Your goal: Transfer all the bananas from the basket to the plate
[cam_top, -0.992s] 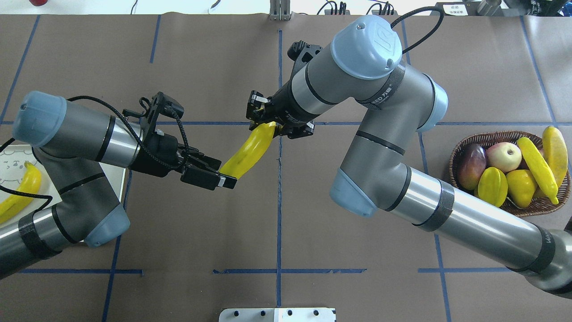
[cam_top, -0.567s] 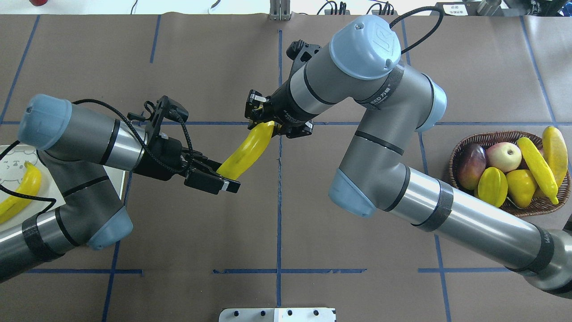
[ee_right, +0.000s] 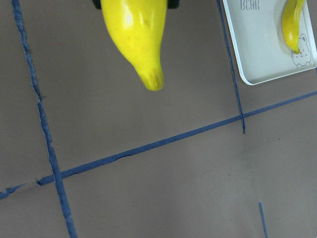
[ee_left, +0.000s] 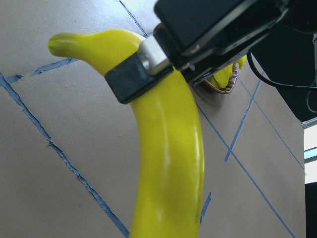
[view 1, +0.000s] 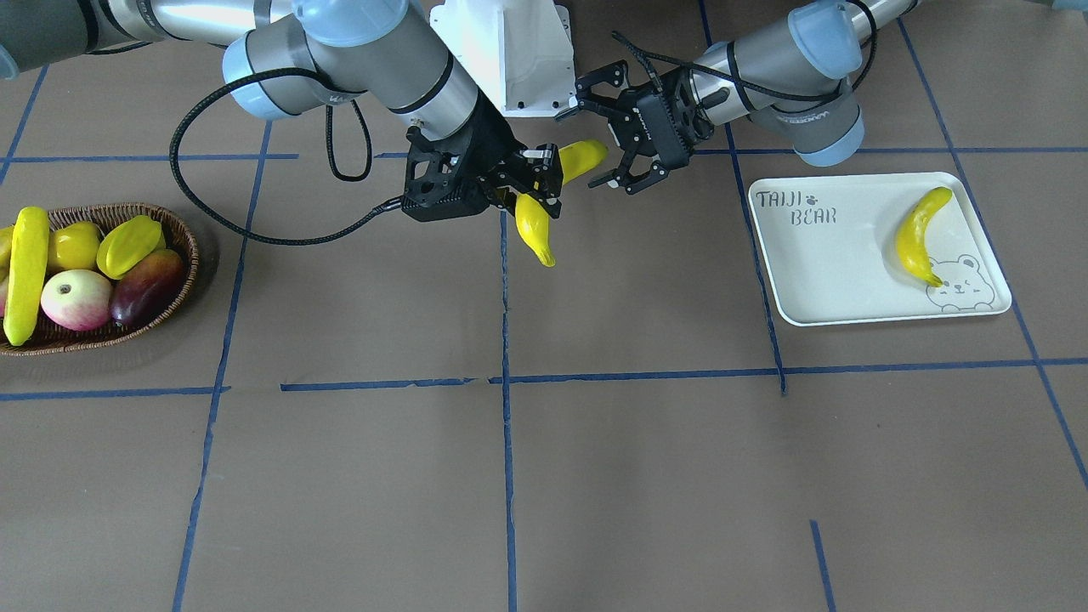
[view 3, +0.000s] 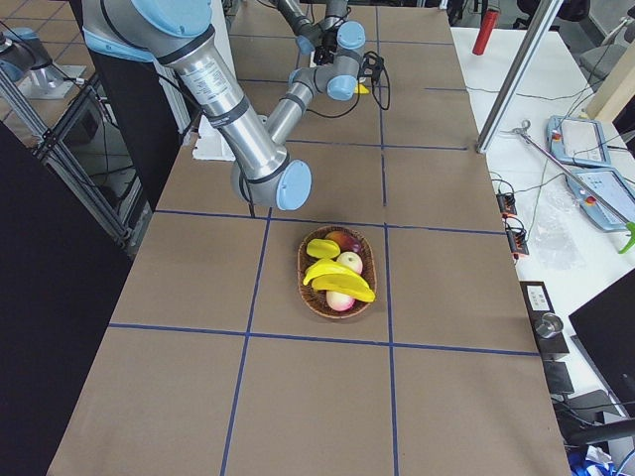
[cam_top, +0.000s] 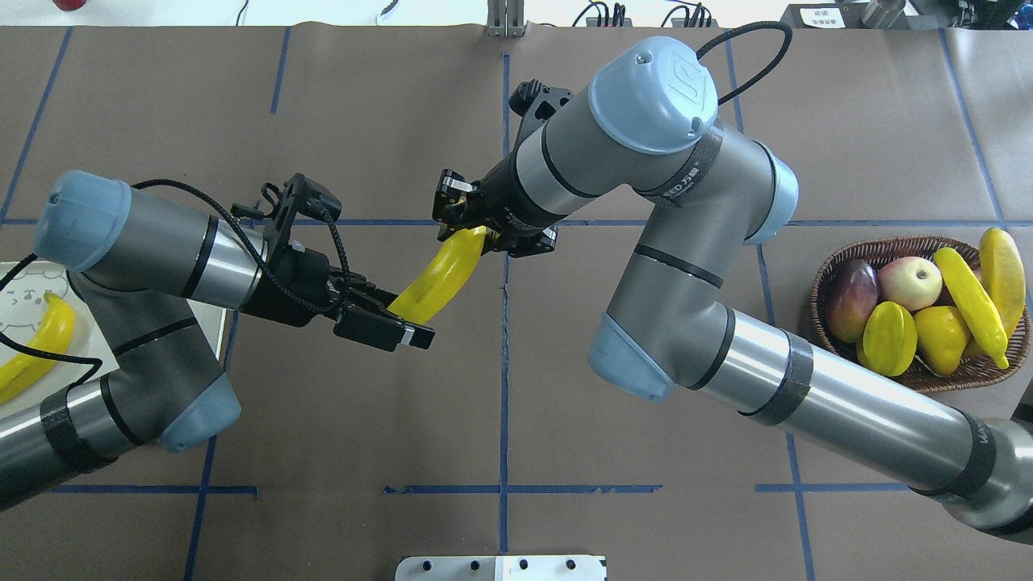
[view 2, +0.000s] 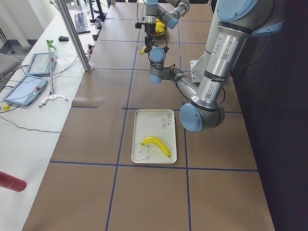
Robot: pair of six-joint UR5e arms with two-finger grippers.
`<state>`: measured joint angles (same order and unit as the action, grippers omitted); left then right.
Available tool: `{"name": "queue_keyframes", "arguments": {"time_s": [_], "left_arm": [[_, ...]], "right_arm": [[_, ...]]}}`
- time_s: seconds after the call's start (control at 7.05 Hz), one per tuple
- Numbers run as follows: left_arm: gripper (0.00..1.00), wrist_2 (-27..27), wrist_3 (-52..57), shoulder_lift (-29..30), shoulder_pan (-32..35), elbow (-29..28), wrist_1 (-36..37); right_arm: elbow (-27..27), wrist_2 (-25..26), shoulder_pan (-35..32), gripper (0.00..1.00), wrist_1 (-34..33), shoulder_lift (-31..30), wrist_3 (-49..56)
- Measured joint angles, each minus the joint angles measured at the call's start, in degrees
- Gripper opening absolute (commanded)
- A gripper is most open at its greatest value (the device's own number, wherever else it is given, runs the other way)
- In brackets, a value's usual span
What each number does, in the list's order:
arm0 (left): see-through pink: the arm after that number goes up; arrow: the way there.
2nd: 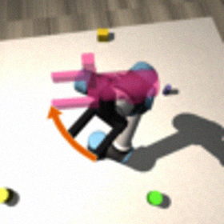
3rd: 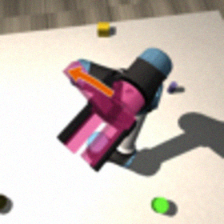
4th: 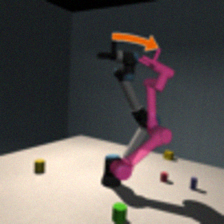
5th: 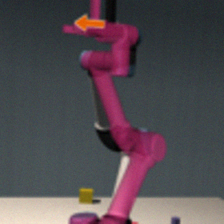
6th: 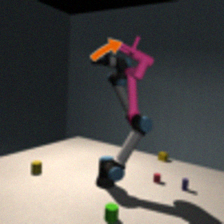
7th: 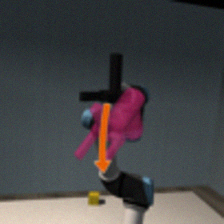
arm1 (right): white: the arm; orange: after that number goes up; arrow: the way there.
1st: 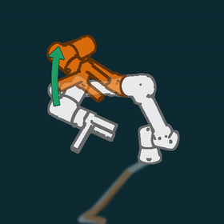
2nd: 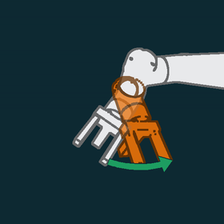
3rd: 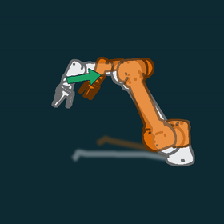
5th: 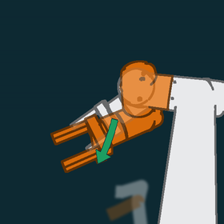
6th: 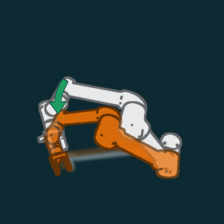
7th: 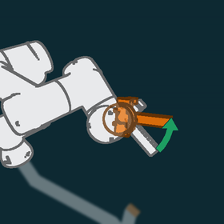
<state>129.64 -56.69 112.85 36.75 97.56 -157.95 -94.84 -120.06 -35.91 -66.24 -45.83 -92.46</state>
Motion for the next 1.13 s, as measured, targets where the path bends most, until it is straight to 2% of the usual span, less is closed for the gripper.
{"name": "queue_keyframes", "arguments": {"time_s": [0.71, 0.99, 1.13], "left_arm": [[1.00, -0.3, 0.0, 0.0, 0.1, 0.0, 0.0], [0.86, -0.5, 0.0, 0.0, 0.1, 0.0, -0.1], [0.83, -0.5, -0.3, 0.0, 0.1, 0.0, -0.1]], "right_arm": [[0.0, 0.1, 0.2, 0.11, 0.4, 0.8, -1.8], [0.0, 0.3, 0.2, 0.11, 0.4, 0.7, -1.8], [0.0, 0.3, 0.2, 0.11, 0.4, 0.8, -1.8]]}}
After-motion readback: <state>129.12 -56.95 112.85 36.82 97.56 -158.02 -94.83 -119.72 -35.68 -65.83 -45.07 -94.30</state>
